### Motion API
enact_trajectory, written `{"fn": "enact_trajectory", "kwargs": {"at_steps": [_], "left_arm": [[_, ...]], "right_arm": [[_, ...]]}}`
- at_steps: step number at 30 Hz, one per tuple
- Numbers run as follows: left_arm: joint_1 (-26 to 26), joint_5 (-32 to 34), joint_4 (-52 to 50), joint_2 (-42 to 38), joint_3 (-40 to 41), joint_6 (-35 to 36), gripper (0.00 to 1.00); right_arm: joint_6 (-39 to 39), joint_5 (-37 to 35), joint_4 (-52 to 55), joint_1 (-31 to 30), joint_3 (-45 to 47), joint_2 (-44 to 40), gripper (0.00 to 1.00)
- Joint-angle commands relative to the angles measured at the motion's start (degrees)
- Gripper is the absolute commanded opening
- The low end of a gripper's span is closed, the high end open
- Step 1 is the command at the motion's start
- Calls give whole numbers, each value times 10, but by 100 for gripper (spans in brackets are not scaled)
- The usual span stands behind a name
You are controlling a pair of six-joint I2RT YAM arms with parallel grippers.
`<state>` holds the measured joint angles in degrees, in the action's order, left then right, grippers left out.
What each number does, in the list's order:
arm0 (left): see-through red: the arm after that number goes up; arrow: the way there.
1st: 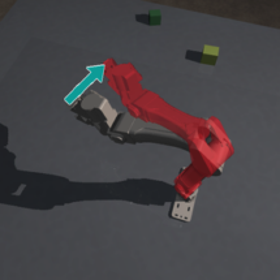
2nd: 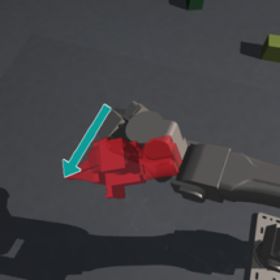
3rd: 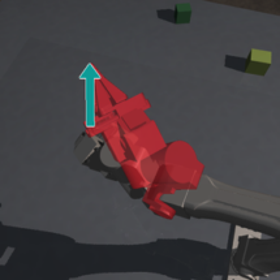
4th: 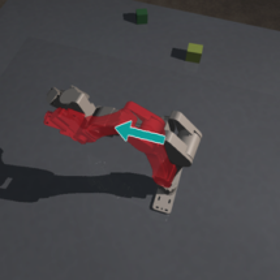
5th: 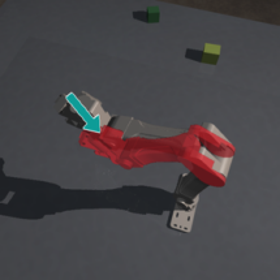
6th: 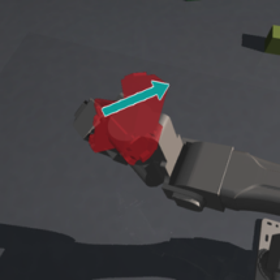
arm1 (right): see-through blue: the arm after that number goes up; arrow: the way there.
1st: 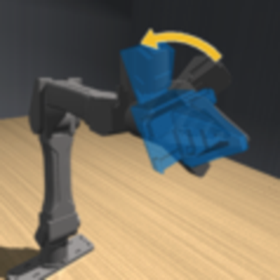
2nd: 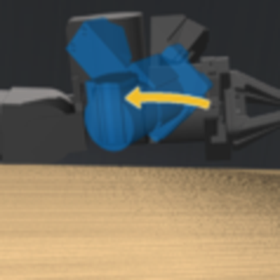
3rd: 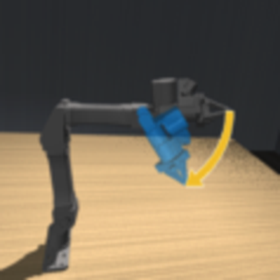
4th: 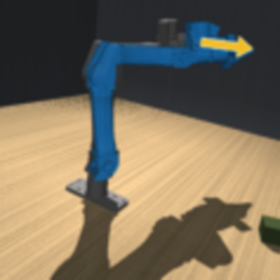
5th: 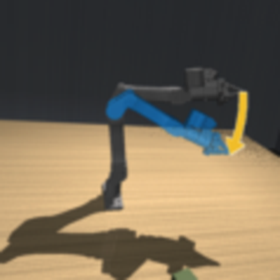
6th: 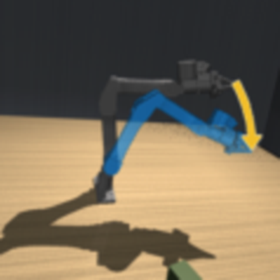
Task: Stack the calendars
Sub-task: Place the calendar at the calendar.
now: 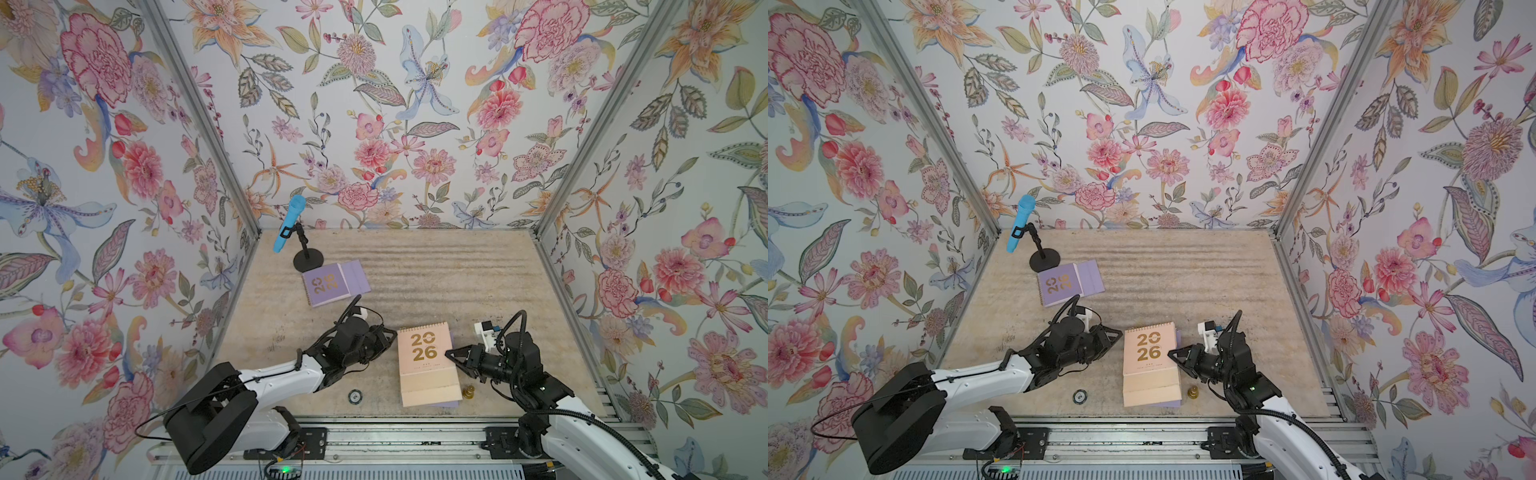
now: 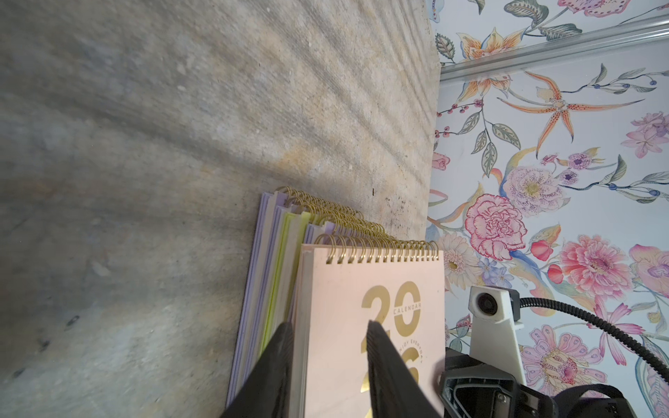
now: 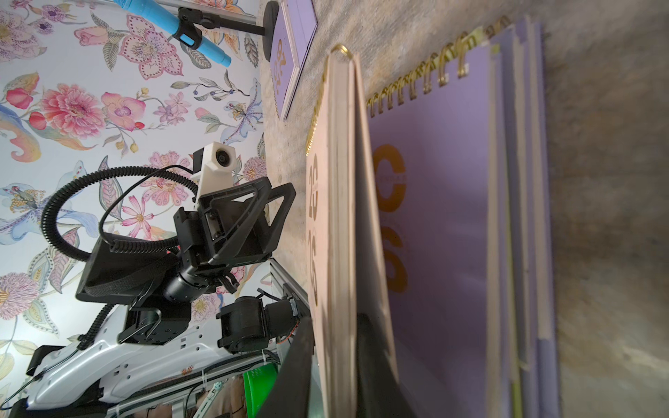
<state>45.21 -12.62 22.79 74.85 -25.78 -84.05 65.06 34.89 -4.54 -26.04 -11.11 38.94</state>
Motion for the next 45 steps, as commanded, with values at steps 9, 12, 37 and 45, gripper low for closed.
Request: {"fn": "enact_trajectory", "kwargs": {"at_steps": [9, 12, 37, 45], "left_arm": [[14, -5, 34, 34, -16, -7, 38], [15, -11, 38, 45, -19, -6, 38], [21, -17, 65, 76, -41, -12, 37], [21, -14, 63, 78, -45, -13, 37]], "right_arm": [[-21, -16, 31, 4, -9, 4, 26], [-25, -18, 36, 5, -11, 11, 26], [-95, -49, 160, 12, -96, 38, 46], [-132, -73, 229, 22, -142, 47, 52]]}}
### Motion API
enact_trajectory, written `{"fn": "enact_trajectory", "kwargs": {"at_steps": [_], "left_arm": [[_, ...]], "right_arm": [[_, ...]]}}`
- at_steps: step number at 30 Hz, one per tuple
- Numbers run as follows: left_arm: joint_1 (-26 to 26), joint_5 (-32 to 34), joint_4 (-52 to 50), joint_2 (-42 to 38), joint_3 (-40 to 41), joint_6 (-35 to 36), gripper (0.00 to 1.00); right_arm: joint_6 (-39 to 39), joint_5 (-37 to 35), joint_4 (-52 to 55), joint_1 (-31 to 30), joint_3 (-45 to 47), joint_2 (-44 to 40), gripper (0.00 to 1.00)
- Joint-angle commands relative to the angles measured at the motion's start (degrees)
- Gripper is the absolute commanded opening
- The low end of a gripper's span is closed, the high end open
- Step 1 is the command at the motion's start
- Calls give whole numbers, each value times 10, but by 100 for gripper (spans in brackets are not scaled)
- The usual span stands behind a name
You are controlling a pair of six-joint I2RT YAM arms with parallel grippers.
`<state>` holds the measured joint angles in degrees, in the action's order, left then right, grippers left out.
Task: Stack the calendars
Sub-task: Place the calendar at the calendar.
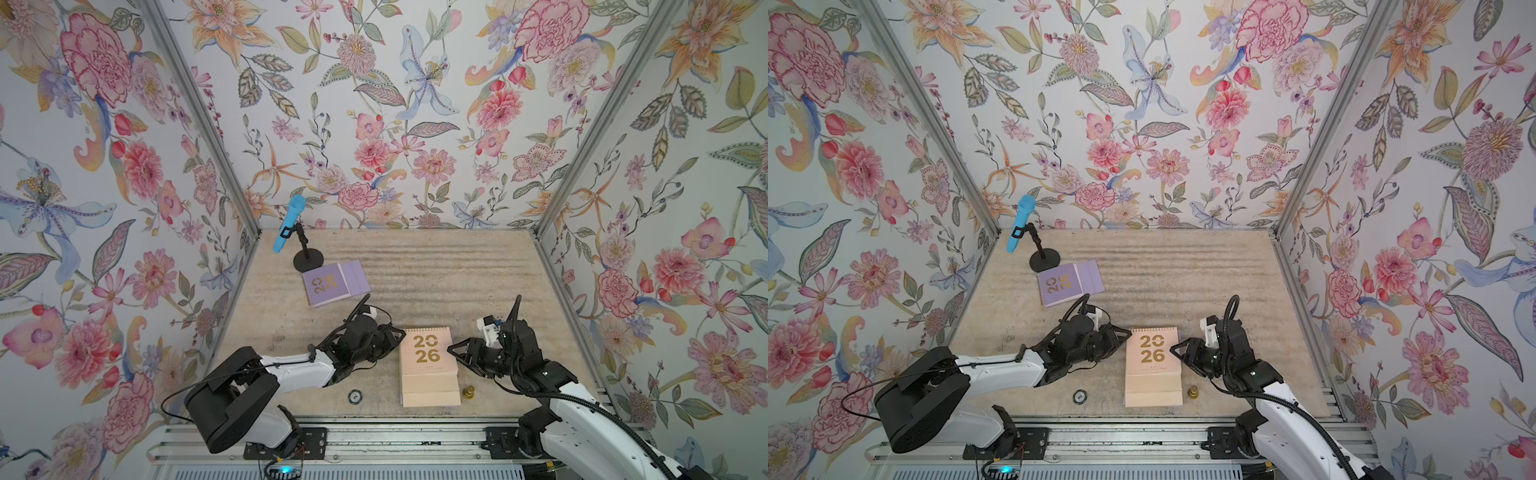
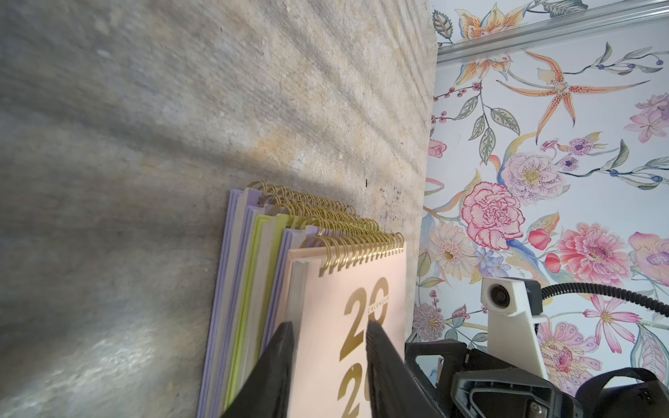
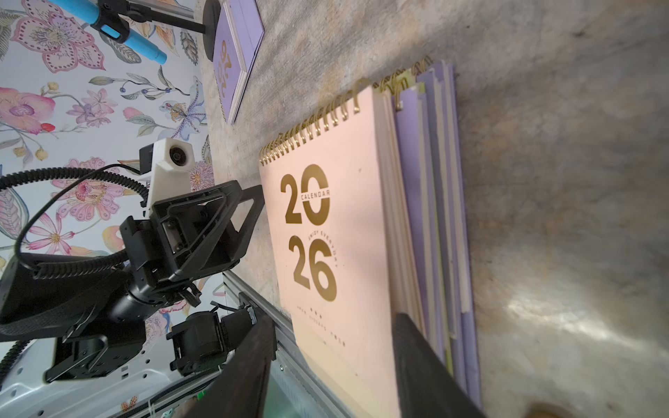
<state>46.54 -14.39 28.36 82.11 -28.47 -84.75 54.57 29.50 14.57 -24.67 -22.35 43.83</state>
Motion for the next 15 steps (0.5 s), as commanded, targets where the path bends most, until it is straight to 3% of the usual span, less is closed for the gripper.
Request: {"fn": "enact_trajectory", "kwargs": {"at_steps": [1, 7, 15], "left_arm": [[7, 5, 8, 4, -18, -6, 37], [5, 22, -24, -7, -26, 5, 37], [-8, 65, -177, -17, -80, 77, 43]], "right_arm": [[-34, -25, 52, 11, -38, 0, 52], [-96, -94, 156, 25, -105, 45, 52], [-188, -168, 244, 54, -208, 159, 52]]}}
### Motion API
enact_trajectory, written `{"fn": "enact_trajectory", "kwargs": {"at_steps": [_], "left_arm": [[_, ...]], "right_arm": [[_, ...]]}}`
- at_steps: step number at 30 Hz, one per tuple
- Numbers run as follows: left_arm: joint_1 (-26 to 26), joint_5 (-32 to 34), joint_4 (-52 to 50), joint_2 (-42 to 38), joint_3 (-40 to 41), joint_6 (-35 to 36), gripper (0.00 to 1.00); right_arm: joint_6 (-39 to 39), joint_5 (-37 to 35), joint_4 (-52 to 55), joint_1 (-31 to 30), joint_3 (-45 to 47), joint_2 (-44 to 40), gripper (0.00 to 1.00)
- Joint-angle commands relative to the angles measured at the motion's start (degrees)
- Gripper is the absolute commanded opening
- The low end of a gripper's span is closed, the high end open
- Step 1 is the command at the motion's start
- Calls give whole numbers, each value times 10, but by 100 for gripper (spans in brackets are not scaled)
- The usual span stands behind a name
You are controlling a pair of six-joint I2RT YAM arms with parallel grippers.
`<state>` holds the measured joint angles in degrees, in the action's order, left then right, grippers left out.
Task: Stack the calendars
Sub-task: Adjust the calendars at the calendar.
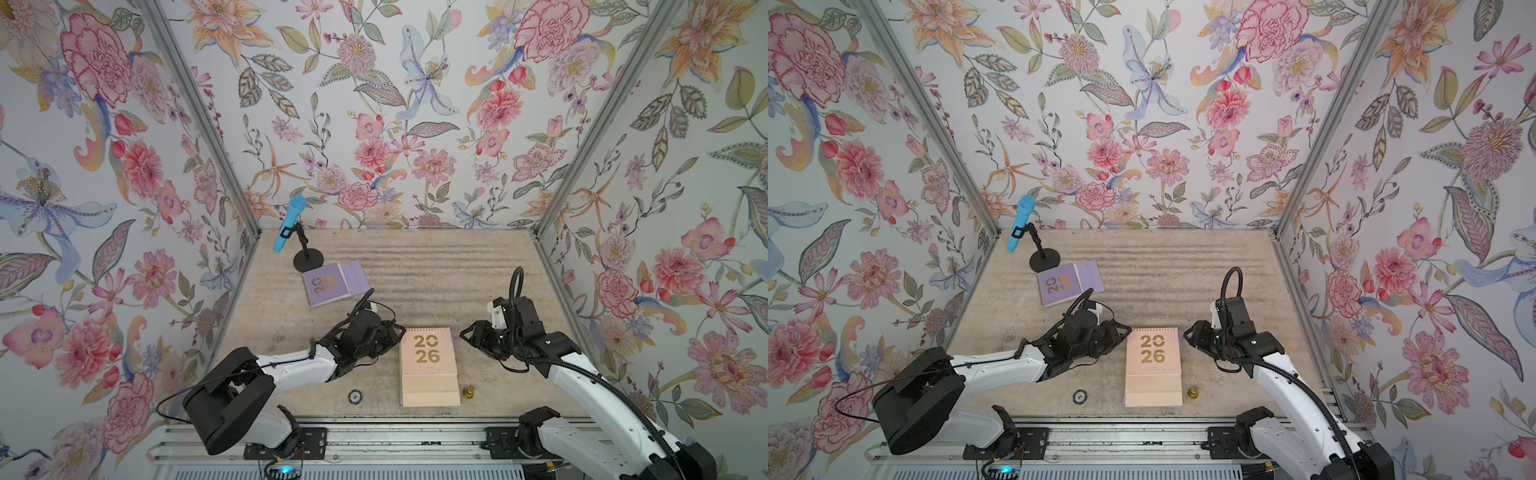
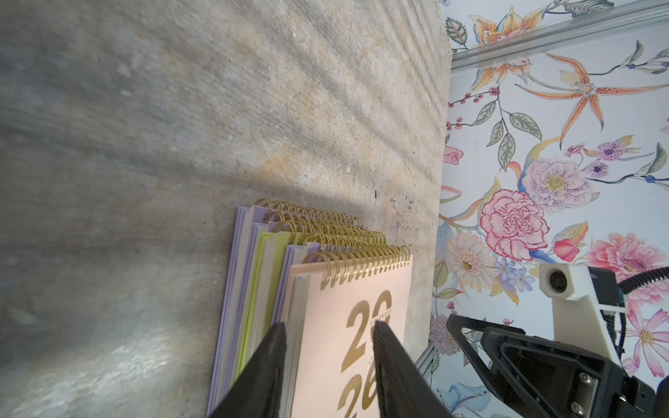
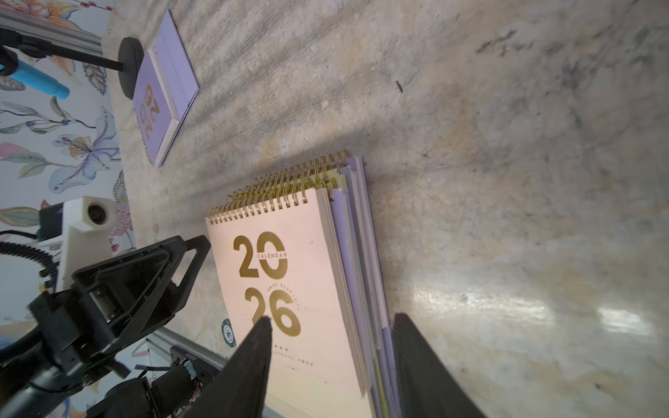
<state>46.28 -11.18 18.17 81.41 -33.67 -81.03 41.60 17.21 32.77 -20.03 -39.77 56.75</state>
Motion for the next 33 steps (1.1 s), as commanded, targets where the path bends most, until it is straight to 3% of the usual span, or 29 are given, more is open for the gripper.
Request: {"fn": "enact_trajectory", "kwargs": {"at_steps": [1, 4, 11, 20, 33], "left_arm": [[-7, 39, -100, -8, -38, 52, 43], [-9, 70, -205, 9, -94, 105, 41], [-8, 112, -346, 62, -181, 192, 21], [-8, 75, -322, 120, -182, 202, 2], [-7, 51, -312, 159, -211, 212, 1]], "right_arm": [[-69, -50, 69, 11, -46, 42, 52], [-99, -57, 83, 23, -74, 79, 52], [-137, -78, 109, 19, -115, 161, 52], [-160, -105, 109, -1, -142, 244, 52], [-168, -120, 104, -41, -177, 326, 52]]}}
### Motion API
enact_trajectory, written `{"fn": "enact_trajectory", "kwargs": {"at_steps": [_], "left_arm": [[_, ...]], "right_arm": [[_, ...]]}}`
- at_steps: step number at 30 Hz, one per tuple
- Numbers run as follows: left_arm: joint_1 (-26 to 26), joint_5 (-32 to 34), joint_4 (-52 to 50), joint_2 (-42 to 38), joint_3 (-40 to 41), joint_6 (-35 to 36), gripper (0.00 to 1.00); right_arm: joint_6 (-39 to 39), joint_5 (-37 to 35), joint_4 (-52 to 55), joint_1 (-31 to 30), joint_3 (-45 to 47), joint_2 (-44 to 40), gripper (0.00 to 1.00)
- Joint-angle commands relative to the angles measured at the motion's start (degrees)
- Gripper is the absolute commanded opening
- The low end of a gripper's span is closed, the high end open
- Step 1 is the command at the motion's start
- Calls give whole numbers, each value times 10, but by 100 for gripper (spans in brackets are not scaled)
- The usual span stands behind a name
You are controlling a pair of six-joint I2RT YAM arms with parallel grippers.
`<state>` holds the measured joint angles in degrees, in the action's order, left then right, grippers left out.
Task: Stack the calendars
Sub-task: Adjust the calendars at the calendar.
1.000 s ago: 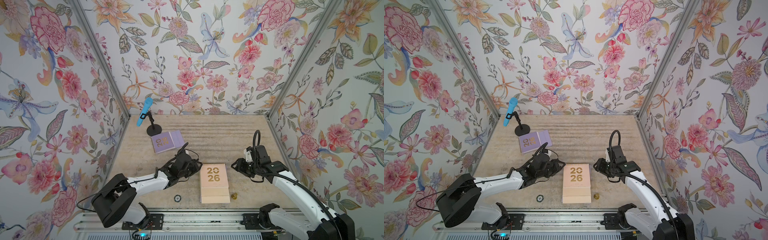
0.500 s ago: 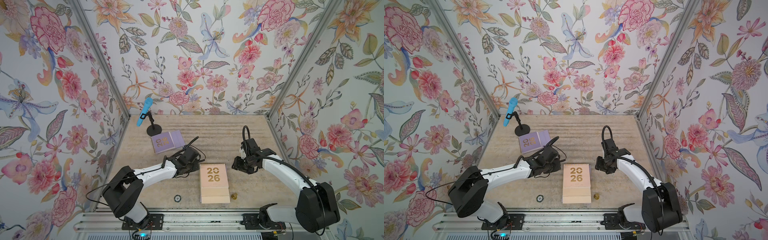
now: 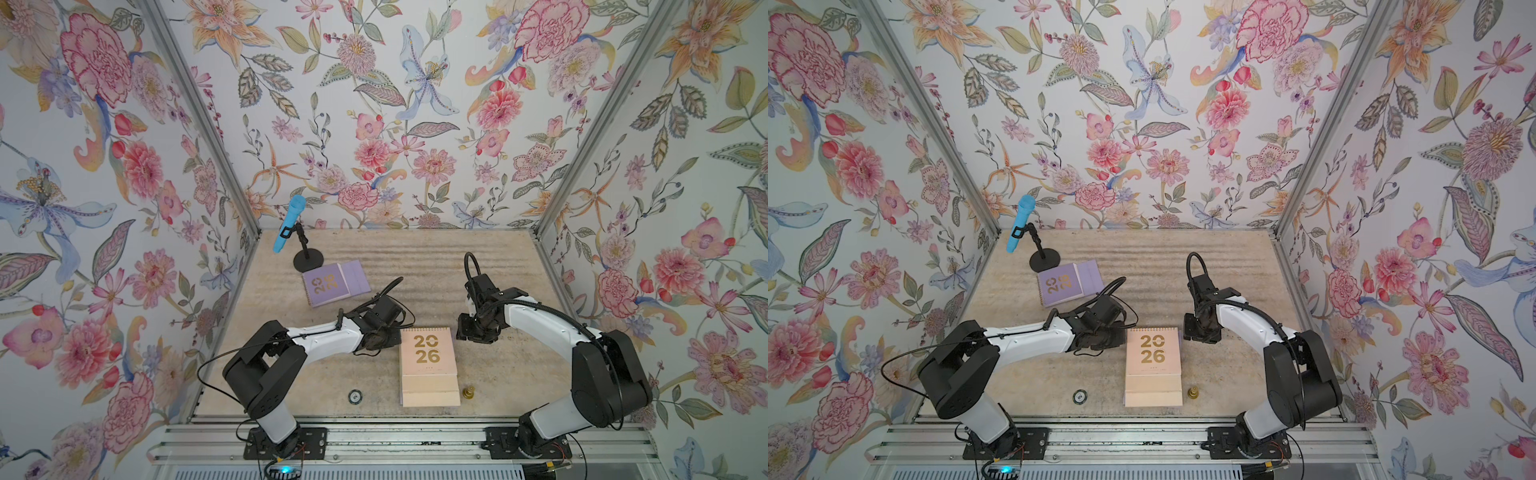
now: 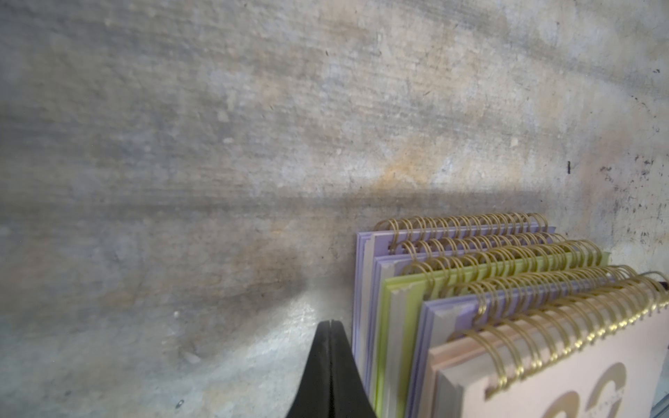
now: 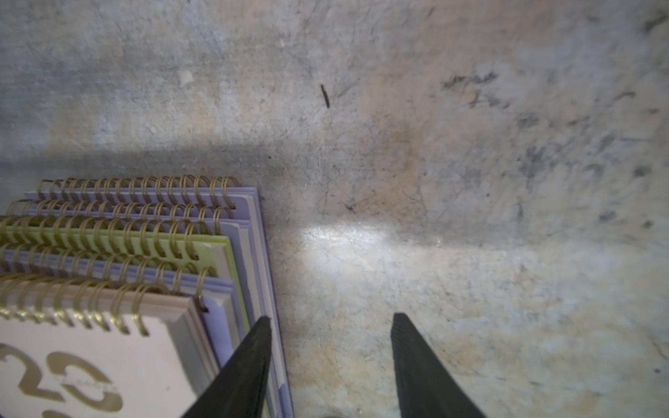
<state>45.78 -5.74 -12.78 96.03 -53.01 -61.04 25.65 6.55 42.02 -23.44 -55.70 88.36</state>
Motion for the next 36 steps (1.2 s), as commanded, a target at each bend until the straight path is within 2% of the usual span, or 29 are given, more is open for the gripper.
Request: {"fn": "enact_trajectory", "kwargs": {"at_steps": [1, 17, 32, 36], "left_arm": [[-2, -4, -4, 16, -20, 14, 1], [5, -24, -2, 48, -56, 27, 1], [8, -26, -49, 80, -98, 43, 1], [-2, -13, -73, 67, -99, 51, 1]], "right_arm": [[-7, -13, 9, -9, -17, 11, 52], [-6, 36, -13, -27, -27, 44, 52], [-4, 32, -12, -31, -34, 50, 52], [4, 23, -11, -9, -22, 33, 52]]}}
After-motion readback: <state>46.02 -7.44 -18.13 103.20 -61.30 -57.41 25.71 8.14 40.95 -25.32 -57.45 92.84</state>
